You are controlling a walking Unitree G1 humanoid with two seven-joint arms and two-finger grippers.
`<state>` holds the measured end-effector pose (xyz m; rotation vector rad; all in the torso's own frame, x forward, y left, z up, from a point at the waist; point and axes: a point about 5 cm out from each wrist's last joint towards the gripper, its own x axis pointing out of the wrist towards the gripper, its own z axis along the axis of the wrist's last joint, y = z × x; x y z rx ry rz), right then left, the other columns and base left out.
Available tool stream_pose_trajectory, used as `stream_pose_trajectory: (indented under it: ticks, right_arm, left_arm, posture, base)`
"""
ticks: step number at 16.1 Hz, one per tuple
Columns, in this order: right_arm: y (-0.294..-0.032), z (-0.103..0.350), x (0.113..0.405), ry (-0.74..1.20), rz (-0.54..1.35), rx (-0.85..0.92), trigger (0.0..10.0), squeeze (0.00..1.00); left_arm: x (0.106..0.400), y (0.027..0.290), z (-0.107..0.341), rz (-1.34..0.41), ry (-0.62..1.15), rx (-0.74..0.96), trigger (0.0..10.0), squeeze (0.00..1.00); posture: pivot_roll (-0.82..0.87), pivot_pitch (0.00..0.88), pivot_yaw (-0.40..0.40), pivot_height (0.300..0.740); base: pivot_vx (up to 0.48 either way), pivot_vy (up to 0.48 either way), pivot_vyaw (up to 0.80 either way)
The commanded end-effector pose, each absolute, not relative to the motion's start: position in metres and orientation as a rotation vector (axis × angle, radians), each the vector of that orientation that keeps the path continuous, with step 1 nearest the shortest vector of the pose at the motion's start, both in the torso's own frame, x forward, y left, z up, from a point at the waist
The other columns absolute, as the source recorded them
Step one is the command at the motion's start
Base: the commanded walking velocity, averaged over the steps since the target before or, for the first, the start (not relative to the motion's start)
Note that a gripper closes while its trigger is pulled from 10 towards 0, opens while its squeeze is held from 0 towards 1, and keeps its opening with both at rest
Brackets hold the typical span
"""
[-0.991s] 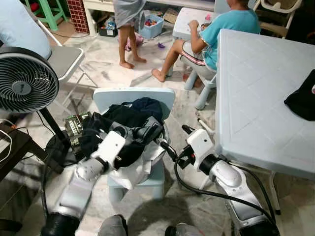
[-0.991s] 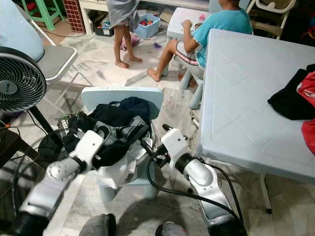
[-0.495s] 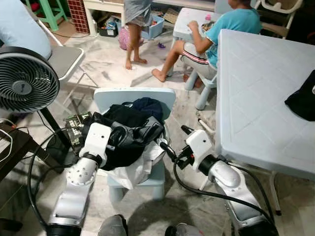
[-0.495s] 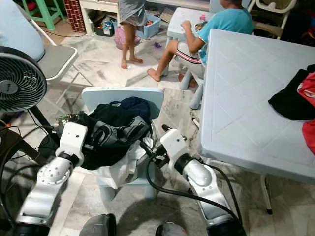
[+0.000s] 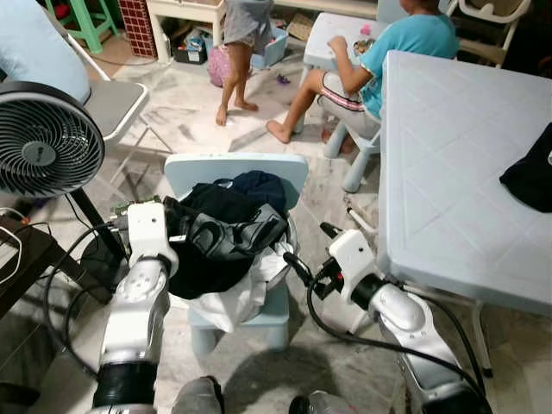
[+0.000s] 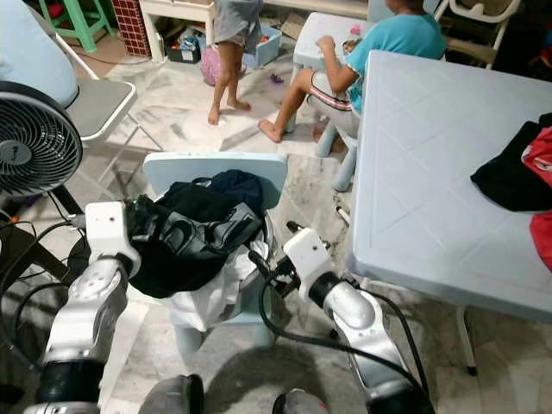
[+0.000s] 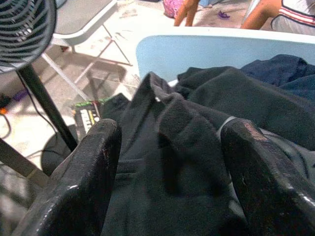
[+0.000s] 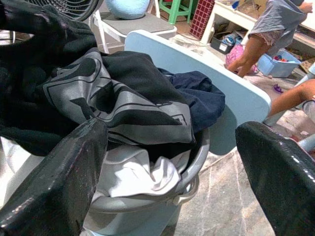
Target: Hang hanger
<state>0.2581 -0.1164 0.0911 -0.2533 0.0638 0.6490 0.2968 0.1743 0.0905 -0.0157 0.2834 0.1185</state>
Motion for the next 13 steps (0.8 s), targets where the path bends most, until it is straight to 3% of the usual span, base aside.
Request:
stream_pose_trajectory:
  ticks: [1,7,13]
  right_arm:
    - [-0.117,0.094,0.257,0.055,0.65,-0.264,10.0,0.0]
    - [-0.114,0.096,0.26,0.05,0.658,-0.266,10.0,0.0]
    - [-0.115,0.096,0.258,0.054,0.654,-0.267,10.0,0.0]
  left_arm:
    - [0.3,0.168,0.088,0.12,0.312,-0.048,10.0,0.0]
    - [0.303,0.149,0.085,0.109,0.353,-0.158,10.0,0.0]
    - [0.317,0.151,0.079,0.129,0.384,-0.232,10.0,0.0]
  posture:
    - [0.02,0.092,-0.052,0.74]
    - [0.02,0.096,-0.054,0.74]
    - [0.01,0.098,-0.051,0.74]
  base:
    - [0.0,0.0,0.0]
    - [0.0,0.0,0.0]
    - [0.0,0.0,0.0]
